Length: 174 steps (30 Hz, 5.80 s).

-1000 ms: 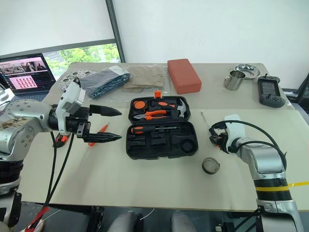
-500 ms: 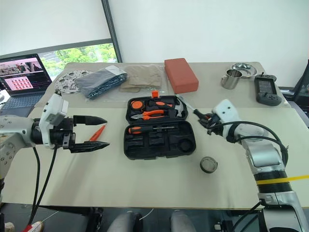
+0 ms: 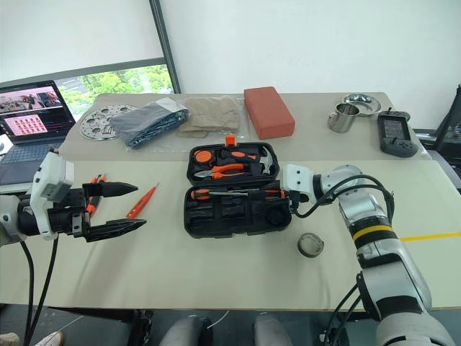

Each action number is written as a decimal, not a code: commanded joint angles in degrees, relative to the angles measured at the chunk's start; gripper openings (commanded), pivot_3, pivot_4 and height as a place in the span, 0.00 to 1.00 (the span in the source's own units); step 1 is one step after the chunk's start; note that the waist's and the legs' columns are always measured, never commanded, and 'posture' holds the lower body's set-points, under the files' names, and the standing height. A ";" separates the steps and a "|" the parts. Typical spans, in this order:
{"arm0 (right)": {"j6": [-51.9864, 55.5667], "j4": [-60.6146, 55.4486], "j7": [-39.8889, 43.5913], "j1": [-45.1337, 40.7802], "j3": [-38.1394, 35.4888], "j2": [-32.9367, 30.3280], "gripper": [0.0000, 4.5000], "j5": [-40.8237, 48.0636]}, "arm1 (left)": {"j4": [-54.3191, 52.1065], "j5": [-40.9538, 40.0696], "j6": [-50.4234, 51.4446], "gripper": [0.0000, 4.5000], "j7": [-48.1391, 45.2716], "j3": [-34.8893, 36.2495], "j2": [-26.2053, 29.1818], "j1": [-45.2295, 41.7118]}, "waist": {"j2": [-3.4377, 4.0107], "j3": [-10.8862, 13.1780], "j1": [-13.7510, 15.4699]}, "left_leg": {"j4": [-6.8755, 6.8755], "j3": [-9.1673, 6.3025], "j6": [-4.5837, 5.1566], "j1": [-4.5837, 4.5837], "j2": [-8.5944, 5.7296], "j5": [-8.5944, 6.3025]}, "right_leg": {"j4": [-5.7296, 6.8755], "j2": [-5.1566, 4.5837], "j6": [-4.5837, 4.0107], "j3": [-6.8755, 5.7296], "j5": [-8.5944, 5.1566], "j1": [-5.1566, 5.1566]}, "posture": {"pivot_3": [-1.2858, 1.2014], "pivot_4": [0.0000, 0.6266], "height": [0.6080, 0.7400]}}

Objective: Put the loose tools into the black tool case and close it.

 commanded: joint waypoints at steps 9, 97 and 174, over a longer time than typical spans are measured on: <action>-10.89 15.62 6.05 -7.80 -0.53 2.86 0.23 -3.87 | -5.82 -4.23 1.93 1.00 3.63 7.21 0.81 5.72 | -0.02 0.02 -0.18 | -0.20 0.03 -0.01 0.29 0.01 0.00 | 0.04 -0.08 -0.08 -0.02 -0.01 0.10 | 0.52 0.24 1.00; 23.54 -3.91 -13.71 4.65 -5.04 12.18 0.00 -3.26 | -0.77 -1.58 -3.91 1.00 2.92 0.78 1.92 3.10 | -0.24 0.16 -1.49 | -0.77 0.08 -0.05 0.55 -0.03 0.00 | 0.00 -0.17 -0.22 -0.23 0.03 0.01 | 0.52 0.24 1.00; 39.45 -49.41 -0.72 35.66 -32.46 -9.27 1.00 33.01 | 23.51 25.82 -21.53 0.11 12.58 -25.82 -18.48 -21.10 | -0.32 0.14 2.70 | -0.72 0.05 -0.04 0.11 -0.11 0.00 | -0.54 -0.19 -0.16 -0.26 0.04 0.00 | 0.52 0.24 1.00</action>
